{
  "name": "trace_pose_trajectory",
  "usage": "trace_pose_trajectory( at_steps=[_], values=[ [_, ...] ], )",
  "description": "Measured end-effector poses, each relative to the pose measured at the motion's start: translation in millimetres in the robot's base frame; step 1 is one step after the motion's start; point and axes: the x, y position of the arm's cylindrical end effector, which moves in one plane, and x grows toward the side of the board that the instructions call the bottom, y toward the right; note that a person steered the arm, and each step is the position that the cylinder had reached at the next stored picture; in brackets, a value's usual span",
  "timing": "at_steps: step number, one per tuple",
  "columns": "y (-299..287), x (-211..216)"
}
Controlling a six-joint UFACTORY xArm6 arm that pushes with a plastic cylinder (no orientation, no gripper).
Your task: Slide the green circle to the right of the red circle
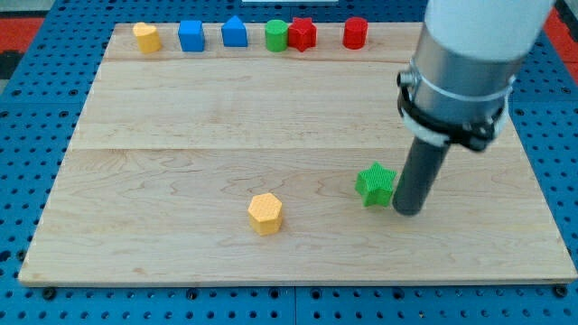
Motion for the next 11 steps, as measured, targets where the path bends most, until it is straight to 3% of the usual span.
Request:
trace_pose_trajectory(
  at_steps=[1,2,3,4,5,7,8,9,10,11],
  values=[
    [-51.6,-37.1],
    [-48.2,-106.0],
    [-38.9,-144.9],
    [-63.6,-97.9],
    [-30.8,-96.2],
    [8.3,-206.1],
    [8.7,-197.7],
    [7.3,-160.7],
    [40.4,-157.2],
    [72.9,-208.7]
  ],
)
